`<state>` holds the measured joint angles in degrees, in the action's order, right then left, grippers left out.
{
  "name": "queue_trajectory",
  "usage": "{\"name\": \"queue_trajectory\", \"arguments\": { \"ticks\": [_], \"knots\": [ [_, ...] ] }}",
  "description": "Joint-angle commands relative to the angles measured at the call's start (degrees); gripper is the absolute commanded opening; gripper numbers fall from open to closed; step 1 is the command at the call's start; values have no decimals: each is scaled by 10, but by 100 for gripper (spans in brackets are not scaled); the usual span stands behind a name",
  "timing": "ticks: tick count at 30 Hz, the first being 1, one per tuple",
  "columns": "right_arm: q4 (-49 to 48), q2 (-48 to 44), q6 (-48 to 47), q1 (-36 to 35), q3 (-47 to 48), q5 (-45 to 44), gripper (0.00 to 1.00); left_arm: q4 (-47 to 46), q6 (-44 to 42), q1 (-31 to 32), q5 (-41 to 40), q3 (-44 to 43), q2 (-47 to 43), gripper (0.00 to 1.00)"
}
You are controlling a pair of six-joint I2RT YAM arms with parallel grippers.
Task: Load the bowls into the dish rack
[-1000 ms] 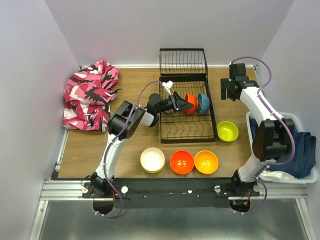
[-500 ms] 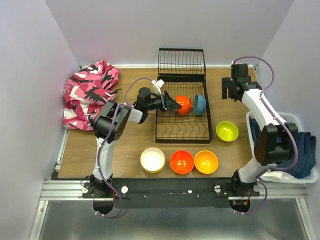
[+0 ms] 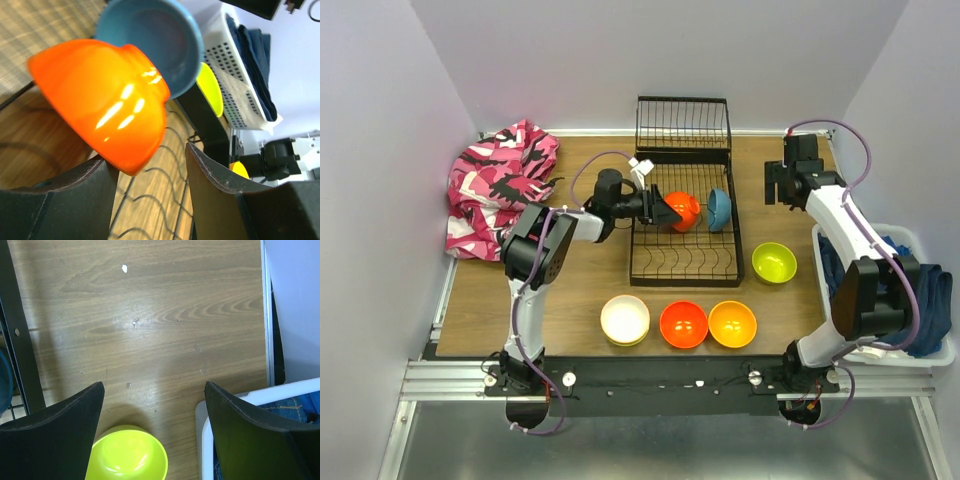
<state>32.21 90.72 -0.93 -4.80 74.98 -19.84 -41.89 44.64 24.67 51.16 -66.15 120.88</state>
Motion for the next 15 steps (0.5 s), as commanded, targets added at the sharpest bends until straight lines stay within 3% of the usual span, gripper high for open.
{"name": "queue_trajectory", "arguments": {
  "ticks": [1, 15],
  "knots": [
    [-11, -28, 8, -2, -23, 7, 89, 3, -11, 28, 33, -40, -2, 62],
    [-17, -67, 23, 1, -62, 13, 89, 119, -92, 48, 7, -65, -15, 62]
  ]
}}
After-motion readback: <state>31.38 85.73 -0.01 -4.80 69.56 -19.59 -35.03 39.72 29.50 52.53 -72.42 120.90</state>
